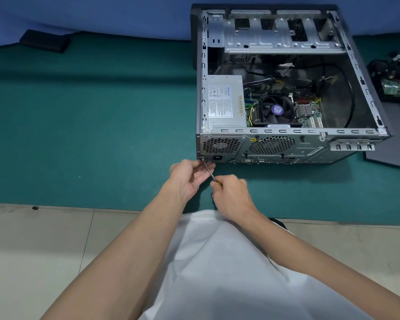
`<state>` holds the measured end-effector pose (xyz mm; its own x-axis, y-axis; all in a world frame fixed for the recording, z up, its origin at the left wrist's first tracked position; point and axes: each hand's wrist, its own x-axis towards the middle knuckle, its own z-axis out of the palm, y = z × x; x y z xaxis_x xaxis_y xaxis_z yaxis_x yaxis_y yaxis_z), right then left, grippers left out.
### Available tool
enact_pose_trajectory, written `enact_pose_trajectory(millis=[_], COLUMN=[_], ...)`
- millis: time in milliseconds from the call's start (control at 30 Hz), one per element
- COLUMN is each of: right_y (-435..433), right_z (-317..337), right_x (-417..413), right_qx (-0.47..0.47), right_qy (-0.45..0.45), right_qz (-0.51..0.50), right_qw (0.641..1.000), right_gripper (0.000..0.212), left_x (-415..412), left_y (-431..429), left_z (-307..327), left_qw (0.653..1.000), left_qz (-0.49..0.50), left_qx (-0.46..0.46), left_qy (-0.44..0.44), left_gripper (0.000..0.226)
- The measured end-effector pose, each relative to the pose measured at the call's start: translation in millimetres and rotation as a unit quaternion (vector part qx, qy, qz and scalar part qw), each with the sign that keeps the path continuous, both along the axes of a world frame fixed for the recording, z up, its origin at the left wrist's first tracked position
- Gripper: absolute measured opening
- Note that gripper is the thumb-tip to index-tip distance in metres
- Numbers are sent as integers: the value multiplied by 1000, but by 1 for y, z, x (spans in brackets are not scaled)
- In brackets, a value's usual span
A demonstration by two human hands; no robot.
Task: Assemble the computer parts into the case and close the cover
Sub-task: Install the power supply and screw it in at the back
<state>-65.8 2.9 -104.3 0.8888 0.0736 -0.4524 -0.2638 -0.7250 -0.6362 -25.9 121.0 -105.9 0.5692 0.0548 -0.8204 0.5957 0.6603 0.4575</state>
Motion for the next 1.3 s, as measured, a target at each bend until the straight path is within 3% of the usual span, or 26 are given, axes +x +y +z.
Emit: enact_pose_trajectory(millis=[400, 500, 567, 700, 800, 867, 1000, 1167, 1300], right_y=[4, 4, 5, 2, -2, 2, 14, 20, 25], right_z=[-7, -6, -5, -3, -2, -1, 2, -2, -4], right_x=[1, 2, 0, 2, 4, 2, 0, -10, -10], right_qx=[2, 79, 210, 450, 525, 540, 502, 359, 368], right_qy=[-14, 21, 95, 223, 298, 323, 307, 270, 286], right_qz=[-2, -60, -152, -261, -285, -287, -311, -319, -329], right_qw=[1000, 995, 961, 825, 745, 723, 746, 834, 821], right_gripper=[36, 35, 31, 20, 19, 18, 13, 10, 18], left_x=[-1, -1, -1, 2, 2, 2, 4, 4, 5], left_y=[-2, -4, -5, -6, -8, -11, -12, -18, -18], left_z=[-1, -1, -1, -5, -3, -1, 2, 5, 4], left_qw=[1000, 999, 998, 988, 986, 986, 982, 980, 973], left_qz=[4, -3, -14, -84, -96, -92, -71, -50, -51], left_qx=[24, 43, 61, 132, 133, 143, 175, 189, 222], left_qy=[-7, -20, -27, -18, -12, -3, 29, 43, 41], left_gripper=[16, 13, 8, 5, 8, 11, 12, 11, 16])
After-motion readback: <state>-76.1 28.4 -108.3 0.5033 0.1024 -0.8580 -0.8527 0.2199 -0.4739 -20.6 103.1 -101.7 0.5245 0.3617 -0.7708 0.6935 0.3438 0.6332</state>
